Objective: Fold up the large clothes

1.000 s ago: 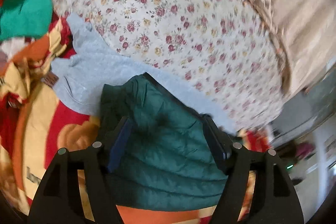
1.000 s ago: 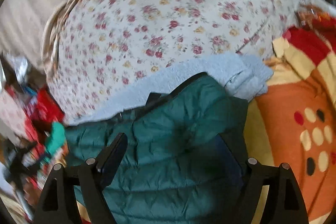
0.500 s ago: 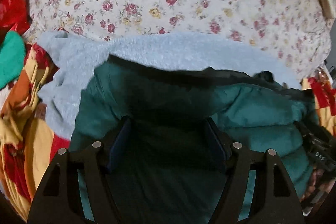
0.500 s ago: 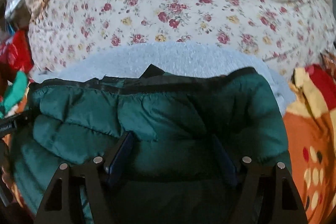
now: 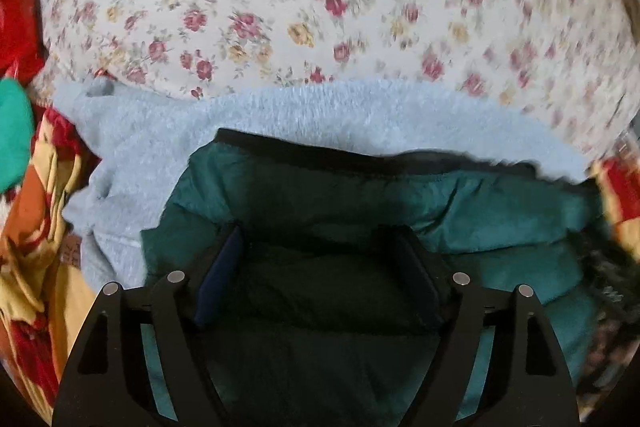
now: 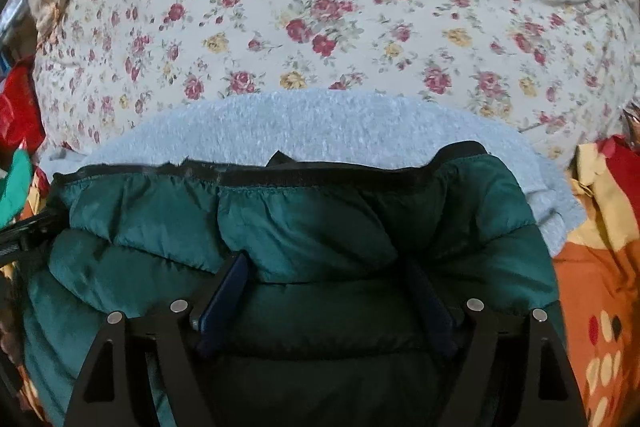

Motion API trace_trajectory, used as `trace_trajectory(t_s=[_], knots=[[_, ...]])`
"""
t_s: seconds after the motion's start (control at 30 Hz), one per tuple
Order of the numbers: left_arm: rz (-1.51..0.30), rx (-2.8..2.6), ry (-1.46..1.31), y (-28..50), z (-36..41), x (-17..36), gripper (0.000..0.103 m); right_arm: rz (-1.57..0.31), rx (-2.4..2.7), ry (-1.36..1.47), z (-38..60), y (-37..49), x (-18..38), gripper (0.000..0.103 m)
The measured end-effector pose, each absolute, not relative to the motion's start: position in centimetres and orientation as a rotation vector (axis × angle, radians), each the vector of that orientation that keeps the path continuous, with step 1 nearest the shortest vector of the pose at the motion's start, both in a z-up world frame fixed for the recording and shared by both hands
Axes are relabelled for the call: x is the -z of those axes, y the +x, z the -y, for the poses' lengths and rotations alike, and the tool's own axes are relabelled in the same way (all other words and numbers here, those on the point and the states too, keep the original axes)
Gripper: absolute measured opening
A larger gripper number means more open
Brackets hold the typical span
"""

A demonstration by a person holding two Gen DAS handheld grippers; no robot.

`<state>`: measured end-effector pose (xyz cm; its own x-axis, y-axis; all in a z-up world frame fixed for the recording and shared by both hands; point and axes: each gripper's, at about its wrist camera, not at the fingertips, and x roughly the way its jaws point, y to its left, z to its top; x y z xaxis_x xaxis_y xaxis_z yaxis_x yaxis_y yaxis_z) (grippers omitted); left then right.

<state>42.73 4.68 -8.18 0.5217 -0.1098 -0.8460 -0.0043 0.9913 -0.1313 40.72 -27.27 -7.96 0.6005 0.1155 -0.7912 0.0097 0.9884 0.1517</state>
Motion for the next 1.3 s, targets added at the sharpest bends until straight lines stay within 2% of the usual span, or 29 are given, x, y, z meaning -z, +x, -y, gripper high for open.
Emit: trace_trajectory(t_s=[0.13, 0.23, 0.5, 0.6, 0.67, 0.73, 0.8, 0.83, 0.87, 0.9, 0.93, 0.97, 1.03, 1.13, 1.2, 1.23, 1.27, 1.3], knots=[[-0.998, 0.095, -0.308, 40.7, -9.2, 4.2, 0.078, -0.887, -0.09, 0.329, 31.1, 38.2, 5.1, 0.079], [-1.001, 0.092, -0.357, 39.3, -11.7, 3.4, 0.078, -0.88, -0.062, 0.41, 35.0, 36.0, 4.4, 0.079], [-1.081, 0.292, -0.487, 35.9, -14.5, 8.5, 0.079, -1.031, -0.071, 0.495, 39.5, 33.1, 9.1, 0.079], [-1.115, 0.388, -0.457, 36.1, -13.6, 10.6, 0.083, -1.039, -0.114, 0.568, 39.6, 33.5, 11.3, 0.087], [-1.127, 0.439, -0.414, 36.3, -12.5, 11.3, 0.096, -1.055, -0.189, 0.657, 39.6, 34.3, 12.7, 0.087], [-1.127, 0.48, -0.36, 36.5, -11.2, 11.9, 0.102, -1.089, -0.273, 0.743, 39.1, 35.5, 14.7, 0.09], [-1.135, 0.45, -0.282, 36.7, -9.7, 12.4, 0.103, -1.074, -0.295, 0.786, 38.8, 36.0, 15.4, 0.09], [-1.136, 0.426, -0.253, 36.8, -9.1, 12.4, 0.1, -1.065, -0.29, 0.794, 38.7, 36.2, 15.3, 0.085], [-1.137, 0.403, -0.266, 37.0, -8.9, 12.0, 0.084, -1.057, -0.299, 0.824, 38.6, 36.3, 15.0, 0.069], [-1.131, 0.388, -0.305, 37.1, -9.1, 11.1, 0.074, -1.052, -0.3, 0.845, 38.6, 36.4, 14.4, 0.063], [-1.119, 0.391, -0.336, 37.3, -9.4, 10.3, 0.053, -1.039, -0.309, 0.839, 38.5, 36.5, 13.4, 0.053], [-1.101, 0.405, -0.379, 37.7, -10.0, 9.1, 0.038, -1.019, -0.326, 0.824, 38.4, 36.5, 12.3, 0.047], [-1.074, 0.417, -0.432, 38.4, -11.0, 7.3, 0.028, -0.959, -0.38, 0.816, 38.4, 36.5, 9.8, 0.045], [-1.06, 0.39, -0.426, 39.8, -11.0, 6.3, 0.028, -0.926, -0.378, 0.783, 38.0, 37.3, 8.7, 0.045], [-1.098, 0.336, -0.39, 40.2, -10.7, 8.1, 0.029, -0.978, -0.321, 0.765, 37.7, 38.1, 10.6, 0.045], [-1.122, 0.304, -0.361, 40.6, -10.3, 9.1, 0.034, -1.011, -0.282, 0.768, 37.8, 38.4, 12.1, 0.048], [-1.128, 0.279, -0.334, 40.6, -9.9, 10.3, 0.042, -1.023, -0.264, 0.783, 38.1, 38.4, 13.3, 0.056], [-1.117, 0.272, -0.329, 40.3, -9.9, 10.7, 0.045, -1.022, -0.249, 0.819, 38.6, 38.2, 14.5, 0.062]])
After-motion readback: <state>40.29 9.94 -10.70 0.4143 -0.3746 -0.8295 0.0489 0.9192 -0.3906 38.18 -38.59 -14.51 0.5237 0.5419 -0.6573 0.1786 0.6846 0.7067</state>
